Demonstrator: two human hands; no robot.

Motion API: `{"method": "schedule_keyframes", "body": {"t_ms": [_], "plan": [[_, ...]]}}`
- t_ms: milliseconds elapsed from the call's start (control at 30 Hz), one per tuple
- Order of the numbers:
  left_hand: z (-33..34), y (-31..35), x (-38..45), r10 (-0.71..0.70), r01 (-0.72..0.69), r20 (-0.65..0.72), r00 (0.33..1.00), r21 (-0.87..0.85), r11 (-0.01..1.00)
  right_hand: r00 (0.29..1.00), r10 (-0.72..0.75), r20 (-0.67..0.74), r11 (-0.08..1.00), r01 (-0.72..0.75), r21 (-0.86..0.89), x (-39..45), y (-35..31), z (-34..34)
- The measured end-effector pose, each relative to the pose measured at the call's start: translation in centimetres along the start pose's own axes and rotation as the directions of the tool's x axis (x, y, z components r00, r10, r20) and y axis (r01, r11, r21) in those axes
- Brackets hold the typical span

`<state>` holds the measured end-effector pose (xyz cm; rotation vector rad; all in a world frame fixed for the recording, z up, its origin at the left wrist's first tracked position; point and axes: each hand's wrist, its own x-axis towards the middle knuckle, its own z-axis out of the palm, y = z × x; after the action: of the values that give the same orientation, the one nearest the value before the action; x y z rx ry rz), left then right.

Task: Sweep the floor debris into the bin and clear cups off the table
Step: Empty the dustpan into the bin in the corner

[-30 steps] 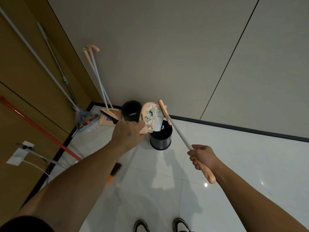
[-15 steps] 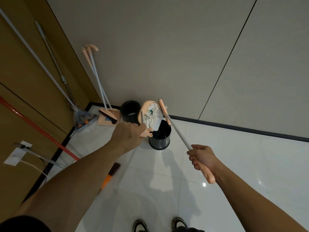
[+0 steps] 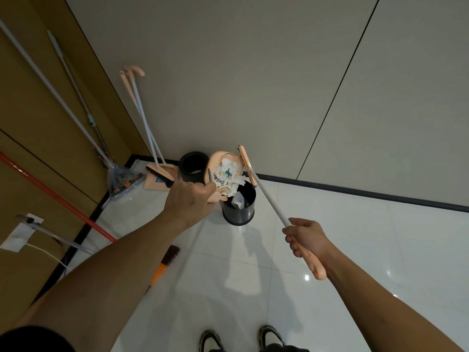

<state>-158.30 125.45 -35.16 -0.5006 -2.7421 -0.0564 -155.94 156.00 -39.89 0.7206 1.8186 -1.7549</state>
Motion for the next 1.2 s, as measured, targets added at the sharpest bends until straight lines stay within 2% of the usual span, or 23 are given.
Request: {"method": "schedule_keyframes", "body": {"t_ms": [167,367,500,700,1067,1200], "plan": [[0.0,0.1,-0.4,0.046,-0.045,-0.017,0.999,0.016,0.999,1.0,-0.006,-0.001,1.0,0.006,0.015,-0.2,0.5,0.0],[0.4,0.2,-1.1,0.109,-0.11,0.028,0.994,0.02,0.994,1.0,-0.024,0.002,1.0,0.024,0.004,-0.5,1.1,-0.5],[0.3,0.7,-1.0,0.07,-0.07,-0.003,0.998,0.016,0.997,1.0,-0.029,0.002,1.0,0.029,0.005,-0.6,0.7,-0.6],[0.2,1.1,-1.4,0.107,-0.107,-0.004,0.994,0.008,0.994,1.0,-0.026,0.003,1.0,0.026,0.015,-0.7,1.0,-0.6],[0.3,1.3,-1.6,0.026,-0.026,0.0,1.0,-0.029,0.999,1.0,0.028,-0.004,0.998,-0.027,0.05,-0.5,2.3,-0.7],[-0.1,1.7,-1.5,0.047,-0.047,0.015,0.999,-0.022,0.999,0.999,0.043,0.003,0.997,-0.043,0.069,-0.6,2.8,-0.6]]}}
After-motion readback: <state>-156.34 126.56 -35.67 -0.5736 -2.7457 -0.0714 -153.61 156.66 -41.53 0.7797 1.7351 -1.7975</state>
